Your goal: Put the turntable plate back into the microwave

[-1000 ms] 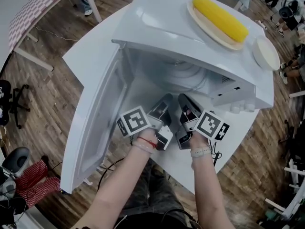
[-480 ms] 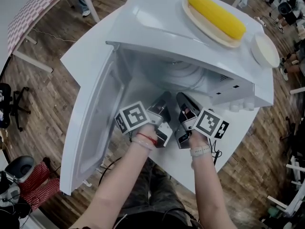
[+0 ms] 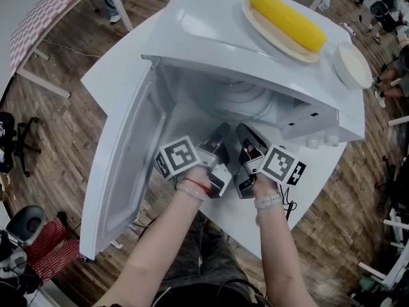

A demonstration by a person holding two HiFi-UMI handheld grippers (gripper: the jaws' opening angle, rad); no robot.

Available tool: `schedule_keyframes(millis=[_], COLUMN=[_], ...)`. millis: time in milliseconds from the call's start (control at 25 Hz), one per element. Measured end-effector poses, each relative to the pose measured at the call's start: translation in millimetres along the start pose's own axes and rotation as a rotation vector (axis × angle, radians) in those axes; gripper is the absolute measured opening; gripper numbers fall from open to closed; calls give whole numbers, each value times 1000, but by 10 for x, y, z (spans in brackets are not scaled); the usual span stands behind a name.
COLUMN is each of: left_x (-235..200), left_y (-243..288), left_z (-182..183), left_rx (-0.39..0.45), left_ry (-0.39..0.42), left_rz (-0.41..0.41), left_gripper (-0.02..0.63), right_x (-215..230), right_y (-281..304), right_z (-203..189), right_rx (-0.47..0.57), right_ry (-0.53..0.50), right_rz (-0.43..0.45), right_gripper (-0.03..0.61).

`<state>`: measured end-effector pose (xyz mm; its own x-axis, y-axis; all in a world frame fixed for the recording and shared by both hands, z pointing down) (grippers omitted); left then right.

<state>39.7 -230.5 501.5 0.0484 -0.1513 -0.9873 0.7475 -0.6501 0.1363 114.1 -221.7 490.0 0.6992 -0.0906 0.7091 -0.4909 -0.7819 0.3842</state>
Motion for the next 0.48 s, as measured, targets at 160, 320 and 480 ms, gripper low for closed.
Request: schedule_keyframes(millis=[160,320,480], left_x=[-3,8,68], left_y=[-42,-80,-94], left_z=[-37,-103,-142], left_rx=[0,-9,-25], left_ry=[8,43,124], left_rz=[3,0,-18], left_gripper=[14,14,13], right_x=[-17,-70,-144], right_y=[-26,-44,-67], right_z=[-44,-81,-91], right_rx=[-7,-15,-11], right_ry=[-5,-29,-65], right_rz=[2,15,29], right_gripper=[23,22,23])
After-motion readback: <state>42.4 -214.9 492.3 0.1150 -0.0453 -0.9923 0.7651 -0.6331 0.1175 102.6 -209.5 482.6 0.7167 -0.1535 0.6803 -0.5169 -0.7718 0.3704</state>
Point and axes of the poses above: the fingertips, and each gripper's own axes: y forward along the fingers, x to its right, z out of its top, the point moved 2 cm from there along -y, backward along the fingers, and after that the axes turned 7 degrees about -y, right-handed, at the moved point
